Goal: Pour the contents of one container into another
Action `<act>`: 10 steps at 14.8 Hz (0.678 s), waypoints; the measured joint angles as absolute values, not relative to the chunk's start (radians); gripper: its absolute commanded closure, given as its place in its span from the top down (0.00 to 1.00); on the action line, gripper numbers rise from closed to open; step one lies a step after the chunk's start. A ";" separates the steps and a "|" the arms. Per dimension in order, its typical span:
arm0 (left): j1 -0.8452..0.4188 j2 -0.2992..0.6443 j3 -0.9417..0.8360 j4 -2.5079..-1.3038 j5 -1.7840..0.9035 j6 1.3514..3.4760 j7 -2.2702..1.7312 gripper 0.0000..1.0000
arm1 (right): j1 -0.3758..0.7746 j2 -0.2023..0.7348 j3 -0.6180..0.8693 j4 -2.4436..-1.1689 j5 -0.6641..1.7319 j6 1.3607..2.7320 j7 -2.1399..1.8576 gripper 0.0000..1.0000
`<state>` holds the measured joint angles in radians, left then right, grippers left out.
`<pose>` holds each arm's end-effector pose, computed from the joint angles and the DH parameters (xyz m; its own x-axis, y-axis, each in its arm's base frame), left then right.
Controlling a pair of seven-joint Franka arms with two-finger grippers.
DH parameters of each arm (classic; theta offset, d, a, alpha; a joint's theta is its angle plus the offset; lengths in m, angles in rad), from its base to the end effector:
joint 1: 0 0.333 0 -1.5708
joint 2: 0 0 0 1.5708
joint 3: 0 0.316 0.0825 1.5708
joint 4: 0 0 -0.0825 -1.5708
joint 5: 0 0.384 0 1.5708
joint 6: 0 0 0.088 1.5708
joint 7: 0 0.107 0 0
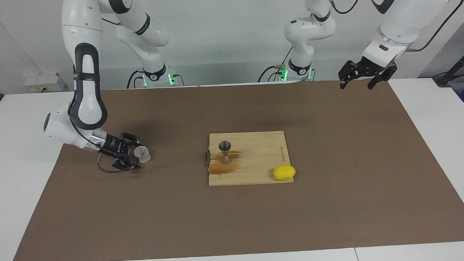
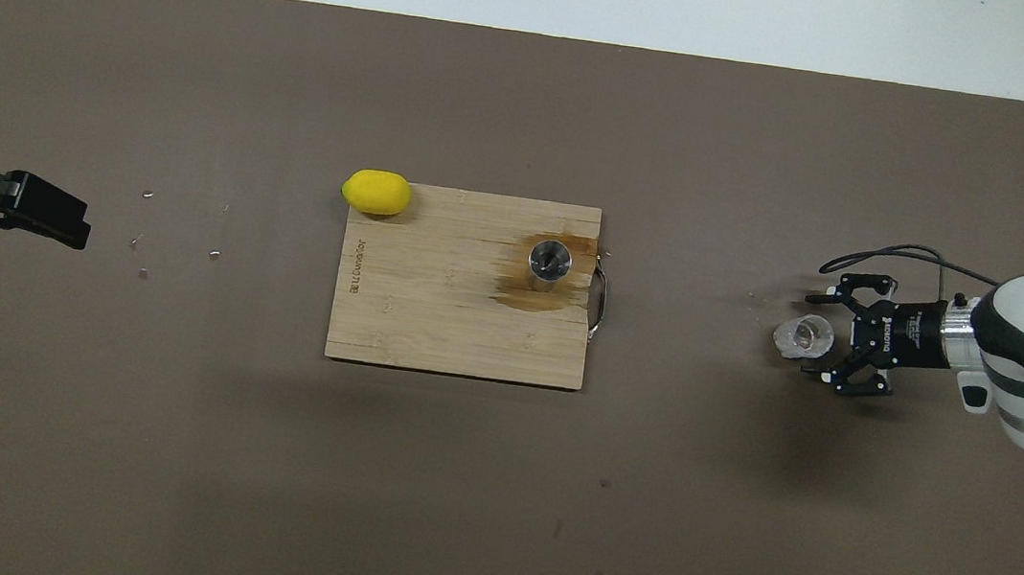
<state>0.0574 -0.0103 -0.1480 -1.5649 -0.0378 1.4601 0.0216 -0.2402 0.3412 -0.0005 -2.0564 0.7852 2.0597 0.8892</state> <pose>0.5367 -0.0536 0.6237 0.9889 -0.1156 -0.0936 -0.1124 -0.9929 0.0383 0.5560 -0.0978 0.2569 -0.0577 -0.7669 -0.6392 -0.9983 0.0517 0.0281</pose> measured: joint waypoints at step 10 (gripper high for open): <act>0.057 -0.010 -0.148 -1.565 -0.038 1.460 0.022 1.00 | -0.251 0.221 0.002 -2.051 0.404 2.057 0.610 0.99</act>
